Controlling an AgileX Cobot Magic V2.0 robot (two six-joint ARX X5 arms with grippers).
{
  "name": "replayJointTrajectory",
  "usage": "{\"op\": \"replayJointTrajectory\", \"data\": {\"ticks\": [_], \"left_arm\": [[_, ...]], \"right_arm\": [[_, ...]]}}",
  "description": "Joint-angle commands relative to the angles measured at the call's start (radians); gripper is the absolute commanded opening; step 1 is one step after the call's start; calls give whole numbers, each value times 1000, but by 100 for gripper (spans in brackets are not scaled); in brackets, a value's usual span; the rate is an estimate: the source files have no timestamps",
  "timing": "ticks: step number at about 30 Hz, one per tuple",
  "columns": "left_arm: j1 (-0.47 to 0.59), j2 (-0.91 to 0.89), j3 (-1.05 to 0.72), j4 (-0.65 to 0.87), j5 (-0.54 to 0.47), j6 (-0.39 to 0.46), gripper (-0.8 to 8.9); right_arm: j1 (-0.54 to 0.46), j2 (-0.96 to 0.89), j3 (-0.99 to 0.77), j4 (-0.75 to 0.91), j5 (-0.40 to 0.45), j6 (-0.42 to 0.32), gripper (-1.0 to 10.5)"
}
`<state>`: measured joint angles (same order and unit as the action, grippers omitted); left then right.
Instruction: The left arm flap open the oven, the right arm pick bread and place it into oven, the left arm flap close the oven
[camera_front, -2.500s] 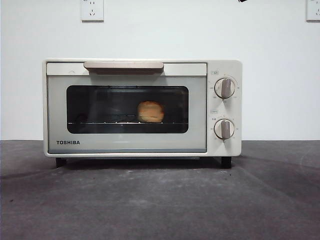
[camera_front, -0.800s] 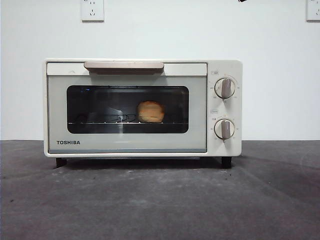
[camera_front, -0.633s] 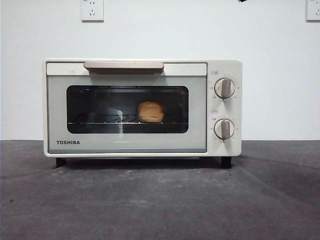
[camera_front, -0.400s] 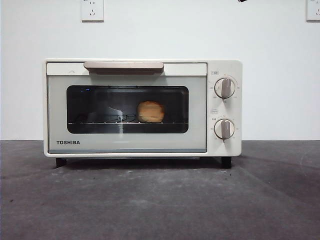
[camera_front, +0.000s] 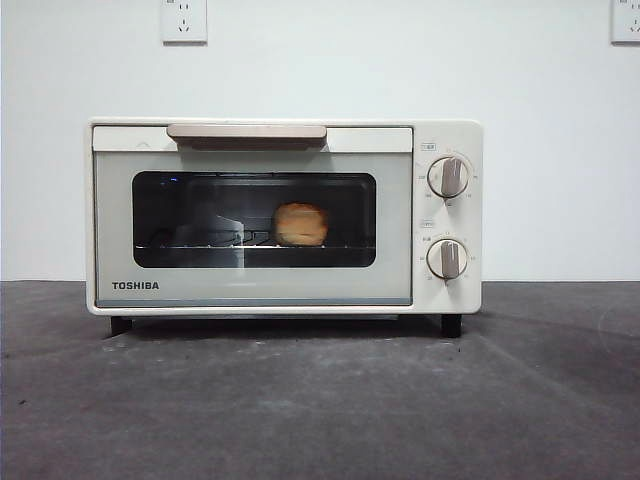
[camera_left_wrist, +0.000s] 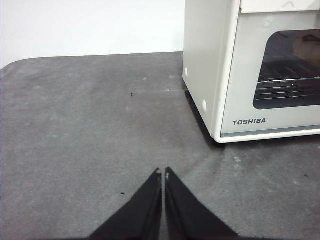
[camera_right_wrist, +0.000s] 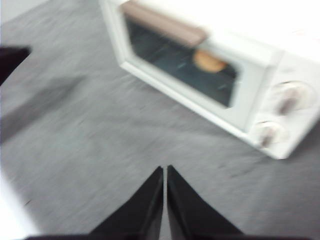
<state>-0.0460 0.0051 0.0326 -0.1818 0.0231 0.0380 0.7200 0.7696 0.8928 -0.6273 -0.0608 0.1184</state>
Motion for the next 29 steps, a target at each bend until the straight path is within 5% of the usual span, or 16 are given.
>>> {"op": "replayJointTrajectory", "data": {"ticks": [1,14,20,29], "left_arm": [[0,-2,-21,-5,-3,-1,16],[0,-2,-21,-5,-3,-1,16],[0,-2,-21,-5,-3,-2,16],[0,-2,-21,-5,-3,-1,16]], "right_arm": [[-87,-43,-2,42,-28,-30,6],[-628,-425,-341,369,-70,-112,6],[-704,-613,-577,539,-70,-106,6],[-706,-755,-785,584,-58,-100,6]]}}
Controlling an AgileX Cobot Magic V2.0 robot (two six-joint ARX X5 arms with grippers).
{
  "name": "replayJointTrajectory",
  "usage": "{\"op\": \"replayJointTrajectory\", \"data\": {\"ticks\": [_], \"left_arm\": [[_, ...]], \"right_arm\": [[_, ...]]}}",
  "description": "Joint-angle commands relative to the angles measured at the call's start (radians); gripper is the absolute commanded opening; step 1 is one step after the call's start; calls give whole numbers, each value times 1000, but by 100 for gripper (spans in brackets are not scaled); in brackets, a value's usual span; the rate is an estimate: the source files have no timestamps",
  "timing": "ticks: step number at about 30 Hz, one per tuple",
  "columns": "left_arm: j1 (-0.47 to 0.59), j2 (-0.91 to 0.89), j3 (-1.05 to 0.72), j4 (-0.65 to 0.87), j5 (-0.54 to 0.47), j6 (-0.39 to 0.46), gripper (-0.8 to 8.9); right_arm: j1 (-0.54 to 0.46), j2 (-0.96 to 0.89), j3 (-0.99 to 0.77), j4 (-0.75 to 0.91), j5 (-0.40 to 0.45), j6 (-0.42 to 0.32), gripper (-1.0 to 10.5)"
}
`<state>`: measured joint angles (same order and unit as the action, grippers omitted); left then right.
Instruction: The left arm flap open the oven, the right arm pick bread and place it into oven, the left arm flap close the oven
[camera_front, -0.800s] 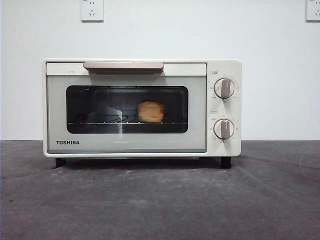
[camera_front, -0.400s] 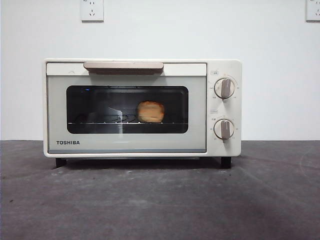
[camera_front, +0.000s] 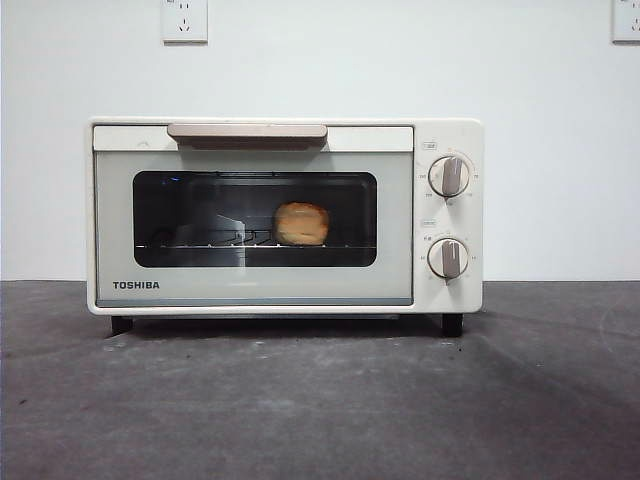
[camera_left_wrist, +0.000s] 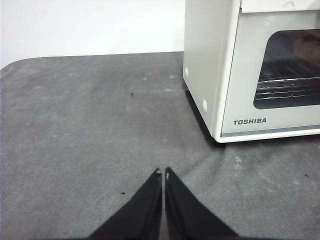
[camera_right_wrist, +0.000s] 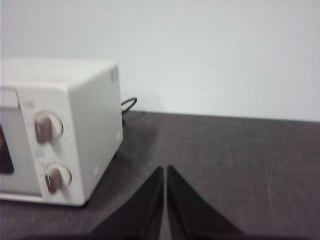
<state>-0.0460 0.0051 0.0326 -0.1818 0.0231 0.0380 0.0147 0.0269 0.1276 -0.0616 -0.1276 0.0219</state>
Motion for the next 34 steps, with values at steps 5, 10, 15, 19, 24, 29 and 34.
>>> {"op": "replayJointTrajectory", "data": {"ticks": [5,10,15,19,24,29,34], "left_arm": [[0,-2,-21,-5,-3,-1,16],[0,-2,-21,-5,-3,-2,16],[0,-2,-21,-5,-3,-1,16],[0,-2,-21,-5,-3,-1,16],[0,-2,-21,-5,-3,-1,16],[0,-2,-21,-5,-3,-1,16],[0,-2,-21,-5,-3,-2,16]], "right_arm": [[0,-23,-83,18,25,4,6],[0,-23,-119,0,26,17,6],[0,-23,-119,-45,27,17,6],[0,-23,-119,-111,23,26,6],[0,-23,-119,-86,23,26,6],[0,-23,-119,-85,23,26,6],[0,-23,-119,-85,23,26,6]]}}
